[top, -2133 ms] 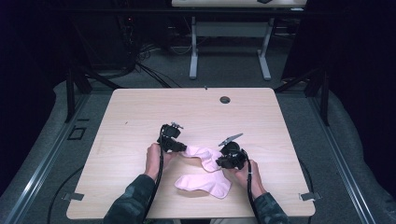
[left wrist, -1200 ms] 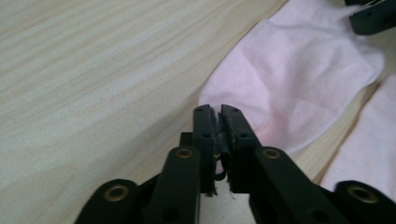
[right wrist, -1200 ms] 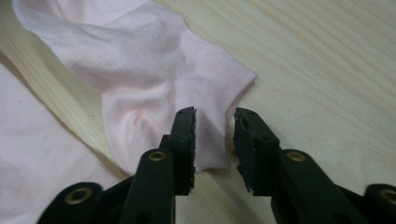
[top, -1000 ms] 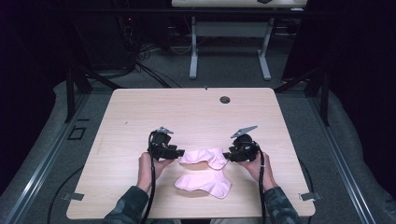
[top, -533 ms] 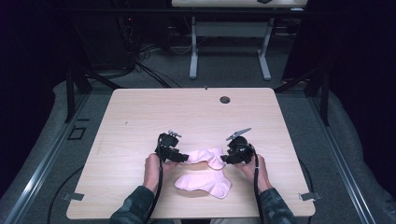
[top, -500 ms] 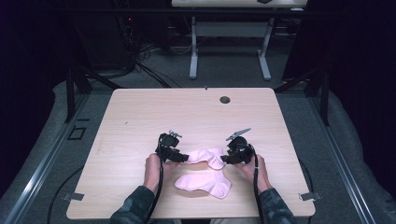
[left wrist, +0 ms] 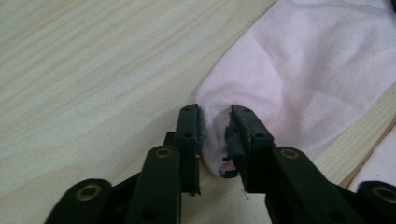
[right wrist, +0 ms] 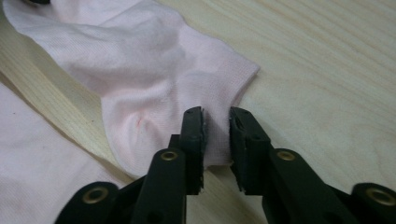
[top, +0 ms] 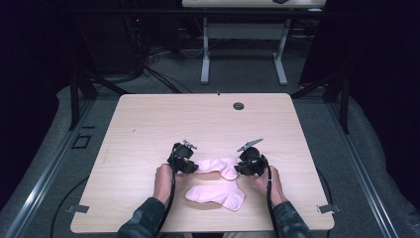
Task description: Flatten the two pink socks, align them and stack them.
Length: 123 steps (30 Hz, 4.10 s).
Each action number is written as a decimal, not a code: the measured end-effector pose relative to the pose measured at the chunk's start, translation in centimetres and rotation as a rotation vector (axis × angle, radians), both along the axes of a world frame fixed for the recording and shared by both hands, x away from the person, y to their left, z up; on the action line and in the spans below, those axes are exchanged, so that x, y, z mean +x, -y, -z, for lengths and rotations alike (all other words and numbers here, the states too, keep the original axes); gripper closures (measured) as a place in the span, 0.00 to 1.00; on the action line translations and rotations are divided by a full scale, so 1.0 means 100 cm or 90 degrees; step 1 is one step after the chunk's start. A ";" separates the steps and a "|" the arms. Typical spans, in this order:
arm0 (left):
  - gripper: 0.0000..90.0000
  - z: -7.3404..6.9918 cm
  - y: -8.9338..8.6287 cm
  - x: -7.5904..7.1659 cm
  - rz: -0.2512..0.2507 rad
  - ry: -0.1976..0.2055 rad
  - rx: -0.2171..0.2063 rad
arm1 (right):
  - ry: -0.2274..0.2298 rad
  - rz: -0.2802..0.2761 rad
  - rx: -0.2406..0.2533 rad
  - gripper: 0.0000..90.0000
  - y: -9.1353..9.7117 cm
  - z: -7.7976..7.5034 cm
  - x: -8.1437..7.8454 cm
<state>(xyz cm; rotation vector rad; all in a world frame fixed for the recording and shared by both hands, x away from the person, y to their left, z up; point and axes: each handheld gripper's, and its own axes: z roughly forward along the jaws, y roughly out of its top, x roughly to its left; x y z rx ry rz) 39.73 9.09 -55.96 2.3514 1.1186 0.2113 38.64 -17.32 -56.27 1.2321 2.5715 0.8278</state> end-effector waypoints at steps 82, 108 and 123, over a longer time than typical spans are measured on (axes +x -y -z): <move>0.97 -0.044 -0.037 -0.095 0.055 0.007 -0.124 | -0.011 -0.074 0.085 0.94 0.022 -0.061 -0.090; 0.84 -0.001 -0.026 -0.093 0.047 -0.038 -0.050 | -0.027 -0.036 0.006 0.78 0.003 -0.005 -0.093; 0.95 0.004 -0.032 -0.097 0.033 -0.008 -0.067 | -0.029 -0.068 0.007 0.90 0.005 -0.004 -0.072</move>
